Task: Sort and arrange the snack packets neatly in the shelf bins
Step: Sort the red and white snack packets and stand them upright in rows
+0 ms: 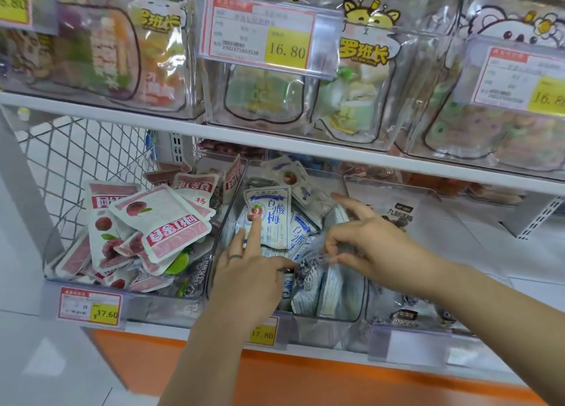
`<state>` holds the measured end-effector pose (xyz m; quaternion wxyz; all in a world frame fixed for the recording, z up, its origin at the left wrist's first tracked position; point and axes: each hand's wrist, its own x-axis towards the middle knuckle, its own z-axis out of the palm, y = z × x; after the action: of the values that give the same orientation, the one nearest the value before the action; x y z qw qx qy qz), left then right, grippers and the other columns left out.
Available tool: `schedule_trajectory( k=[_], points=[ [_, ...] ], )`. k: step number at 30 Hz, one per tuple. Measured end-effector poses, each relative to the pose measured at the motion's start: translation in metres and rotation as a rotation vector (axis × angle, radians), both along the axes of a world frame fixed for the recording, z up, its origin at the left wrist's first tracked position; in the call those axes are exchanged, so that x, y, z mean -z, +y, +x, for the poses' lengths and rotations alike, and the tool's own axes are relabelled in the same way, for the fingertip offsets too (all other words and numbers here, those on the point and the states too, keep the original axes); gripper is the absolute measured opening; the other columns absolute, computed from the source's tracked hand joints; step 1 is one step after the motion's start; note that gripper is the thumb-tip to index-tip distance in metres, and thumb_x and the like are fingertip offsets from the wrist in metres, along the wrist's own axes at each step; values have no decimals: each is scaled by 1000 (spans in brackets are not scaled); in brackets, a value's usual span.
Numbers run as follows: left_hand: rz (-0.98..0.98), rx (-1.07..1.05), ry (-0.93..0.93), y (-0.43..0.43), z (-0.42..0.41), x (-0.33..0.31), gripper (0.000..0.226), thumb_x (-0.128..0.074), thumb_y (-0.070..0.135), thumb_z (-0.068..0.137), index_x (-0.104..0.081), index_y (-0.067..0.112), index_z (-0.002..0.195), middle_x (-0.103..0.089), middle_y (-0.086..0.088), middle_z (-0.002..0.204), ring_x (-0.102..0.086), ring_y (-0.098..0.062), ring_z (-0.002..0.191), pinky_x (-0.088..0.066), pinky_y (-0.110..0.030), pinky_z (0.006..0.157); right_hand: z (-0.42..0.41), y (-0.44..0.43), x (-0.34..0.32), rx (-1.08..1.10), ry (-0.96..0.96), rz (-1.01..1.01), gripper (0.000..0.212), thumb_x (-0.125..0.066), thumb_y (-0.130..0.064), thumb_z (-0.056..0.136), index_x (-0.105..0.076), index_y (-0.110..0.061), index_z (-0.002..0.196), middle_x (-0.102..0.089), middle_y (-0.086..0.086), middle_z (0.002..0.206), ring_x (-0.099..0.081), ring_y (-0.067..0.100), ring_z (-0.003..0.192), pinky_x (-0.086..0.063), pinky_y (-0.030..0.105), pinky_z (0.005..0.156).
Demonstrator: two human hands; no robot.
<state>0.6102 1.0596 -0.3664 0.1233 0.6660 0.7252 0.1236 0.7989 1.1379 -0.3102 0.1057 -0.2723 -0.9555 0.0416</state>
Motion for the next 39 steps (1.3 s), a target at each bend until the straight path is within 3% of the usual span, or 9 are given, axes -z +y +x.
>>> schedule_trajectory(
  k=[6, 10, 15, 19, 23, 27, 32, 36, 39],
  points=[
    [-16, -37, 31, 4, 5, 4, 37, -36, 29, 99, -43, 50, 128, 36, -2, 150, 11, -33, 143, -12, -47, 114, 2, -5, -8, -17, -83, 10, 13, -65, -23, 85, -56, -19, 77, -64, -19, 81, -13, 6, 139, -10, 17, 113],
    [24, -105, -23, 6, 9, -2, 18, -47, 28, 95, -55, 41, 106, 20, 1, 155, 1, -31, 144, -22, -47, 111, 5, -7, -11, -9, -80, 9, 11, -62, -22, 87, -58, -15, 79, -70, -10, 89, -14, 0, 134, 0, 10, 110],
    [140, -133, -122, 7, 8, -5, 15, -58, 26, 89, -56, 32, 75, -6, 7, 156, -15, -21, 140, -36, -42, 100, 7, -8, -5, 124, -18, -32, 6, -61, -18, 87, -56, -20, 83, -65, -12, 96, -17, 8, 142, -32, 23, 102],
    [330, -126, -255, 2, 3, -3, 15, -59, 18, 88, -62, 27, 76, -28, 9, 145, -29, -19, 130, -43, -35, 86, 7, -10, 2, 280, 239, -37, 17, -66, -25, 84, -51, -31, 77, -57, -20, 79, -43, 5, 119, -41, 31, 95],
    [568, -120, -342, -6, 7, -14, 12, -58, 18, 88, -60, 27, 79, -48, 7, 122, -49, -15, 105, -43, -46, 91, 0, -18, 2, 362, 569, -56, 17, -66, -28, 83, -52, -37, 77, -64, -8, 93, -47, -8, 88, -36, 8, 70],
    [767, -138, -379, -12, 7, -27, 11, -54, 22, 90, -58, 27, 82, -57, 12, 97, -51, -10, 96, -40, -56, 95, -3, -32, -2, 352, 793, -30, 24, -64, -24, 85, -50, -42, 77, -65, -4, 92, -59, 11, 85, -50, 32, 72],
    [954, -193, -555, -23, 12, -45, 9, -51, 21, 94, -60, 21, 91, -58, 10, 76, -53, -12, 64, -46, -34, 59, 15, -54, -16, 251, 840, 156, 15, -59, -24, 86, -49, -33, 83, -60, -21, 93, -57, 1, 85, -46, 17, 70],
    [987, -222, -618, -21, 27, -48, 7, -54, 16, 92, -60, 18, 91, -60, 7, 79, -55, -9, 70, -43, -22, 62, 33, -66, -26, 281, 841, 215, 33, -61, -11, 84, -44, -39, 80, -61, -12, 87, -54, -4, 81, -38, 6, 68],
    [938, -203, -730, -20, 47, -51, 10, -55, 15, 93, -59, 23, 89, -60, 9, 78, -56, -5, 72, -43, -12, 64, 46, -73, -28, 280, 783, 140, 24, -62, -19, 84, -50, -39, 81, -59, -12, 80, -52, 0, 78, -38, 7, 69]
  ],
)
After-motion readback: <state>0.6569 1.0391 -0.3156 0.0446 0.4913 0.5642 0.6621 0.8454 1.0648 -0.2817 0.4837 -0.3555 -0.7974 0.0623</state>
